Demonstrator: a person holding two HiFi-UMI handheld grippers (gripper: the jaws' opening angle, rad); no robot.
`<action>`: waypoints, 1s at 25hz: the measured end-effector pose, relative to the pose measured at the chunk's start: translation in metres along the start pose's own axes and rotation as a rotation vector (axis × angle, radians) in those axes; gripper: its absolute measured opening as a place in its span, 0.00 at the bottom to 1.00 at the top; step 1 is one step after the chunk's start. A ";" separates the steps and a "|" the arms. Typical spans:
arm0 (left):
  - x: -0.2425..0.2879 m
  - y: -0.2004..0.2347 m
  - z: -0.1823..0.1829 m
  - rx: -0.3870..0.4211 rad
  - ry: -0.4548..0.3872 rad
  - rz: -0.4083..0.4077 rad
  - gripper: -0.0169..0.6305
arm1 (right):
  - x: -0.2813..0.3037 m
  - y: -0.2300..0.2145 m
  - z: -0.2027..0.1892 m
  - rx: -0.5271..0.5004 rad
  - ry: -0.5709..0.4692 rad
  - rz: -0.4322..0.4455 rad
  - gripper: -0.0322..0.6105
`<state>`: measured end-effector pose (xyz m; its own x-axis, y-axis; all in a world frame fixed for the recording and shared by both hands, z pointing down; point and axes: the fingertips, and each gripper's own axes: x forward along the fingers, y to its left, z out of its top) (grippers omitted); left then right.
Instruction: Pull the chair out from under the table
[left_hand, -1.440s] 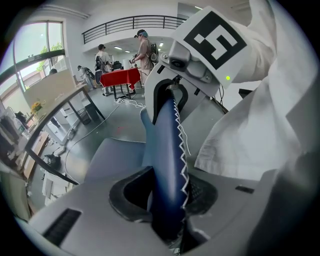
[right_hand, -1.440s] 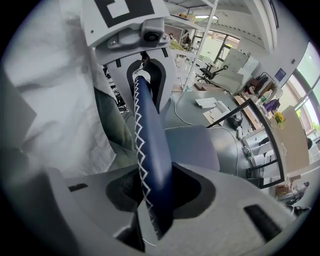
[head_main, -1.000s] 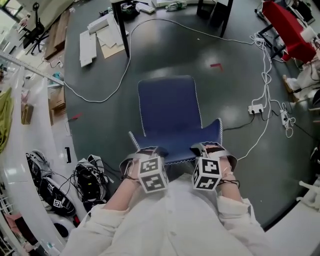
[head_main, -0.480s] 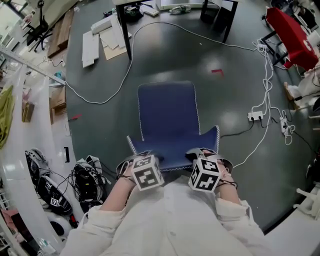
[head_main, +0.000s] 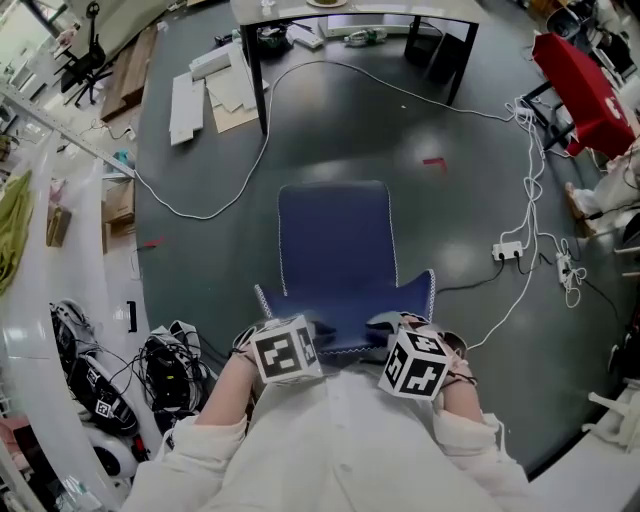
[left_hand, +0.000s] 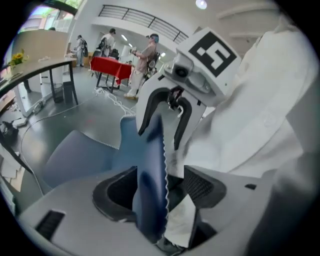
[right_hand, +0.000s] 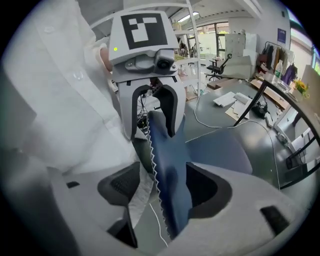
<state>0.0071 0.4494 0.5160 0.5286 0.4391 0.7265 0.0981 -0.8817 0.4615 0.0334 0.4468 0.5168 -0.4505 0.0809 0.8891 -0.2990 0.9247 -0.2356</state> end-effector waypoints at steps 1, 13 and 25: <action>-0.008 -0.003 0.010 -0.013 -0.060 -0.008 0.46 | -0.004 -0.002 0.006 -0.002 -0.026 -0.007 0.44; -0.099 0.019 0.085 -0.014 -0.434 0.187 0.46 | -0.074 -0.048 0.050 -0.046 -0.250 -0.205 0.43; -0.180 0.034 0.140 0.019 -0.826 0.384 0.09 | -0.174 -0.098 0.112 -0.045 -0.586 -0.556 0.11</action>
<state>0.0337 0.3165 0.3295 0.9630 -0.1420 0.2291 -0.1991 -0.9477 0.2495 0.0465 0.3003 0.3416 -0.6174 -0.5919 0.5181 -0.5806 0.7873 0.2075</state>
